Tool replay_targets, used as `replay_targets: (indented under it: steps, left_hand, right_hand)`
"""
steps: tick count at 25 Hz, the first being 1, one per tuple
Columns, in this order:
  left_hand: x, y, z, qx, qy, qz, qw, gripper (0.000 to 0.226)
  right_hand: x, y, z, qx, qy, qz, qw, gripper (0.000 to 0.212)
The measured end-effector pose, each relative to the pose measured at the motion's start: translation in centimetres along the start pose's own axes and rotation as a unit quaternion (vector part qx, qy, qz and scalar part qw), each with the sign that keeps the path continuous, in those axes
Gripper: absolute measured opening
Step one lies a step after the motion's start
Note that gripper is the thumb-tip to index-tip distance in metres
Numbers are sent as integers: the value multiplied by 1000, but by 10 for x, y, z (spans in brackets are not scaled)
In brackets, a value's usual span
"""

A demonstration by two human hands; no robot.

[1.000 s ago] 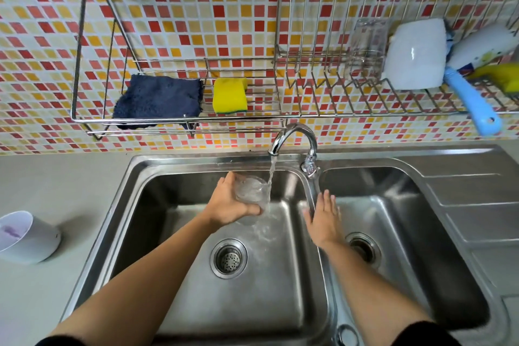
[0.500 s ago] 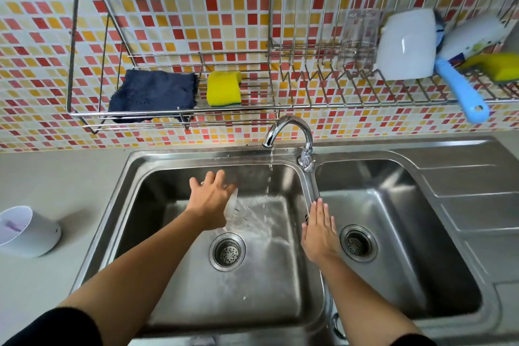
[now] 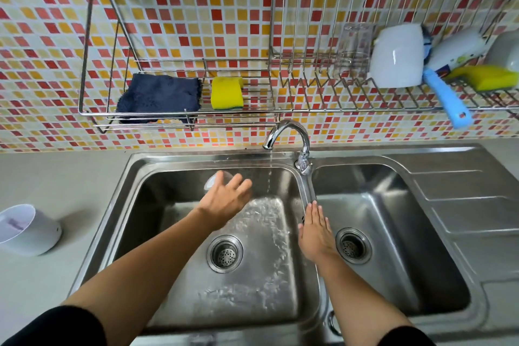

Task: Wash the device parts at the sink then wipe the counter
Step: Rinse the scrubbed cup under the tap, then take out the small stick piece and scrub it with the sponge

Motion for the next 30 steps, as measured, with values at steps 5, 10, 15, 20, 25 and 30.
replay_targets:
  steps: [5, 10, 15, 20, 25, 30]
  left_hand:
    - [-34, 22, 19, -535, -328, -29, 778, 81]
    - [-104, 46, 51, -704, -383, -103, 589, 79]
    - [-179, 39, 125, -707, -386, -224, 549, 83]
    - [-274, 50, 226, -671, -419, -254, 557, 82]
    - [-338, 117, 294, -617, -500, -229, 562, 81]
    - [-360, 200, 299, -570, -571, -158, 569, 89]
  right_hand:
    - [-19, -6, 26, 1, -58, -31, 998, 57]
    - [-27, 2, 102, 26, -134, -28, 990, 60]
    - [-41, 28, 232, 53, -227, -13, 972, 73]
    - [-75, 57, 355, 51, -286, 10, 957, 59]
    - [-89, 91, 420, 29, -277, 23, 960, 68]
    - [-89, 114, 439, 17, -221, 18, 975, 58]
Point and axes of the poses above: each hand's wrist, its own x-axis towards the middle knuckle, its own y-axis out of the palm, z = x × y, the point moved 1 cm from there along x, towards the middle knuckle, and after that the axes turned 4 degrees about -z, right-handed, at the moved point
